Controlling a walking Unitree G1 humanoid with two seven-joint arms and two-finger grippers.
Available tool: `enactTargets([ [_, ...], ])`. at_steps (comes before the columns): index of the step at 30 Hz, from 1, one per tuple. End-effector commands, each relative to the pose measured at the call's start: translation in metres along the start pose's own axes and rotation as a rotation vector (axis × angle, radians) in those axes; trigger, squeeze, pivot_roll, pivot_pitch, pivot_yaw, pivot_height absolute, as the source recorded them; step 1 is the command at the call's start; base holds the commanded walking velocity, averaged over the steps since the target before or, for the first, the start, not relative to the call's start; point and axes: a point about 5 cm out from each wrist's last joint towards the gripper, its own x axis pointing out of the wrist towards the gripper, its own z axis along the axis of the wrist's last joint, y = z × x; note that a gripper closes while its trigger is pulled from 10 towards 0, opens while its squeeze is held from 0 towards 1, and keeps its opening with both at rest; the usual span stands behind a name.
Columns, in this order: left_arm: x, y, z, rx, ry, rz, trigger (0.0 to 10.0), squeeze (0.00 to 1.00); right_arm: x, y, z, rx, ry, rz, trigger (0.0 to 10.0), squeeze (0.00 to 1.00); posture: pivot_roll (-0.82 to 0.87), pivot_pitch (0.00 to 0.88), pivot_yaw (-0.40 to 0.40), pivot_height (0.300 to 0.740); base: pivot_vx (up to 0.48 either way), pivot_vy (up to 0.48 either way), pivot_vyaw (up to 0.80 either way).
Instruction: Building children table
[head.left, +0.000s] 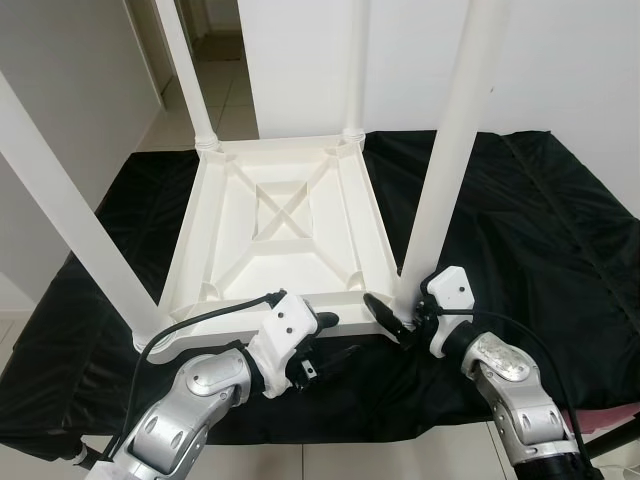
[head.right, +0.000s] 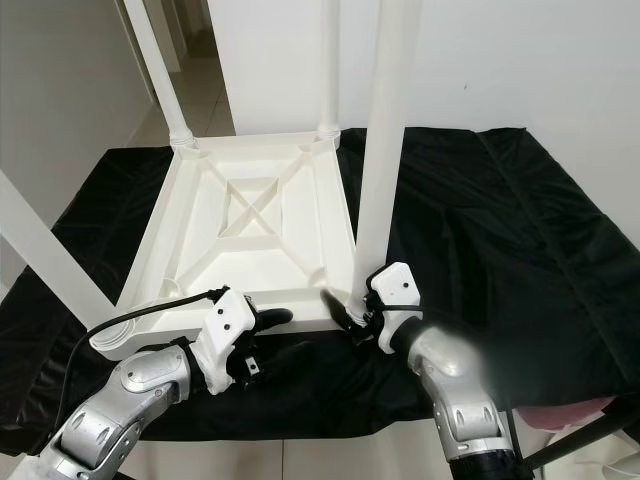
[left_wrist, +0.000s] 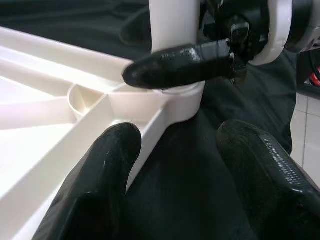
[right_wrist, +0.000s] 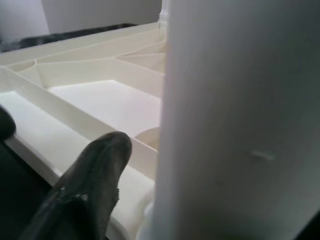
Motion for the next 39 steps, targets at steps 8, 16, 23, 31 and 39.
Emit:
enactTargets([
  [8, -0.005, 0.003, 0.000, 0.019, 0.023, 0.010, 10.0, 0.00, 0.001, -0.016, -0.005, -0.032, 0.027, 0.039, 2.9, 0.00, -0.04, 0.043, 0.056, 0.740, 0.000, 0.000, 0.00],
  [16, -0.006, 0.005, 0.002, 0.018, 0.021, 0.028, 10.0, 0.00, 0.000, -0.018, -0.004, 0.026, 0.002, -0.041, 10.0, 0.00, -0.04, 0.045, 0.057, 0.740, 0.000, 0.000, 0.00],
  [23, -0.003, 0.005, 0.002, 0.016, 0.016, 0.022, 10.0, 0.00, 0.003, 0.000, -0.002, 0.103, -0.002, -0.253, 10.0, 0.00, -0.06, 0.049, 0.058, 0.740, 0.000, 0.000, 0.00],
  [31, -0.002, 0.006, 0.002, 0.015, 0.014, 0.018, 10.0, 0.00, 0.005, 0.019, -0.003, 0.174, 0.015, -0.425, 10.0, 0.00, -0.07, 0.052, 0.063, 0.740, 0.000, 0.000, 0.00],
  [39, 0.000, 0.008, 0.003, 0.015, 0.012, 0.018, 10.0, 0.00, 0.011, 0.037, -0.001, 0.189, 0.060, -0.586, 10.0, 0.00, -0.07, 0.057, 0.061, 0.740, 0.000, 0.000, 0.00],
])
